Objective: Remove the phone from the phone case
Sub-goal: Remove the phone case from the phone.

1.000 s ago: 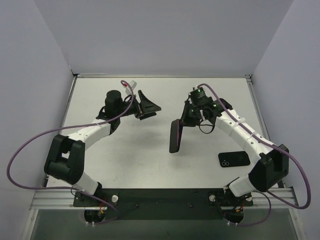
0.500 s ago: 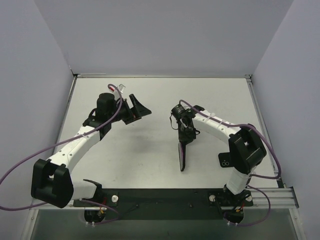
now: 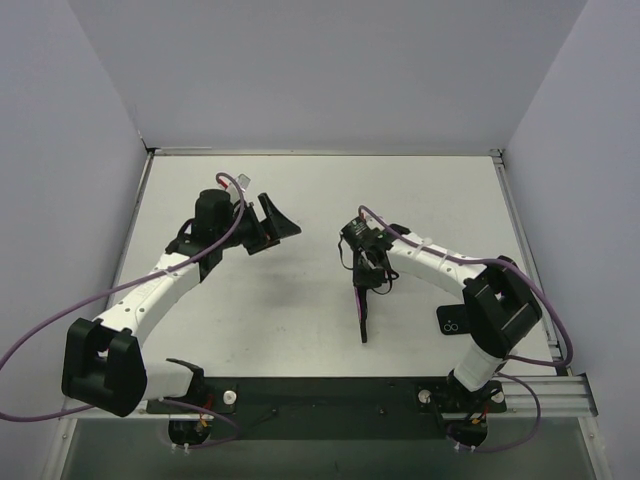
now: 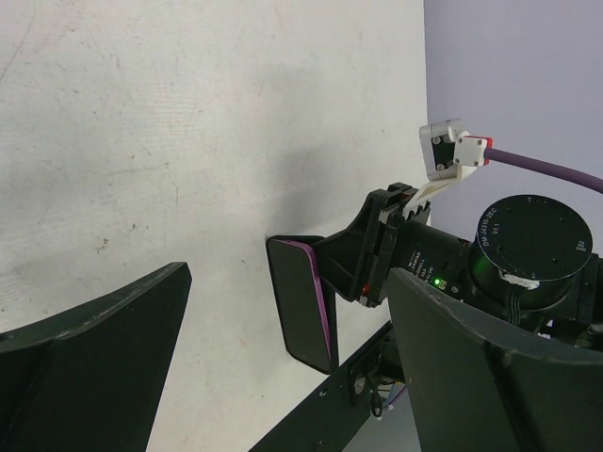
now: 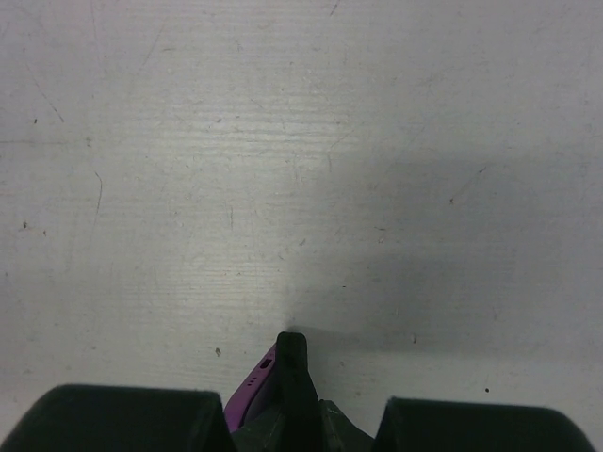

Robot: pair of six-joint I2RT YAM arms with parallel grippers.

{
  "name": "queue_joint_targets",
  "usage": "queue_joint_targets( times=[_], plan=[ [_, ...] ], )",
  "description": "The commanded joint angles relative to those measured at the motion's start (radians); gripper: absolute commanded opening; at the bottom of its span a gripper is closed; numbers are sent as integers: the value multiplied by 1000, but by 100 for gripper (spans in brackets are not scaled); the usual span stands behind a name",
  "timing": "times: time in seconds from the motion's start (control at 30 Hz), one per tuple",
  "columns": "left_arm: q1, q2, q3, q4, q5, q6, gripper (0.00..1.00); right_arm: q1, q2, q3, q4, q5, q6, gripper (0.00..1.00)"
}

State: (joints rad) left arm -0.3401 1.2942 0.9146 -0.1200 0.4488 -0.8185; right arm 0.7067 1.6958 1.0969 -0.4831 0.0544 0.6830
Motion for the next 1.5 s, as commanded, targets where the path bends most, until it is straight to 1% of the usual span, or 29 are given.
queue_joint_targets(
  times=[0.0,0.33,0.53,0.7,0.8,0.83,0.9,0.93,1.0,1.1,1.13,1.2,1.23,1.3,1.33,1.47],
  plan=[
    [4,-16,-2,-3,-12,10,97,57,159,-143,-57,-156,39,12],
    [0,-7,-14,0,-6,-5,97,73,217,-189,-37,-165,27,13],
    [-4,-3,-13,-4,-1,-11,97,96,272,-212,-11,-183,32,17],
    [-16,19,-14,-7,8,-21,97,103,292,-242,23,-200,41,17],
    [-51,69,-19,-4,16,-50,97,105,288,-243,41,-206,46,14],
    [-81,85,-23,12,22,-66,97,105,278,-239,43,-205,47,9],
    [-108,129,-19,11,24,-79,96,103,265,-224,43,-203,52,3],
    [-122,146,-11,5,25,-93,96,102,251,-215,41,-197,53,0],
    [-154,186,-14,8,36,-120,96,102,237,-195,37,-183,61,0],
    [-178,243,-52,106,99,-229,95,103,223,-175,32,-165,59,0],
    [-181,258,-57,164,109,-288,94,103,222,-166,34,-162,55,0],
    [-191,296,-59,171,114,-347,92,105,223,-157,26,-153,49,0],
    [-197,307,-59,172,108,-399,91,105,228,-151,21,-151,43,0],
    [-212,341,-31,137,82,-442,91,103,229,-149,20,-153,39,0],
    [-217,355,-17,72,87,-464,90,105,228,-149,20,-154,38,0],
    [-244,421,75,-50,84,-459,90,105,228,-146,17,-154,35,0]
  ],
)
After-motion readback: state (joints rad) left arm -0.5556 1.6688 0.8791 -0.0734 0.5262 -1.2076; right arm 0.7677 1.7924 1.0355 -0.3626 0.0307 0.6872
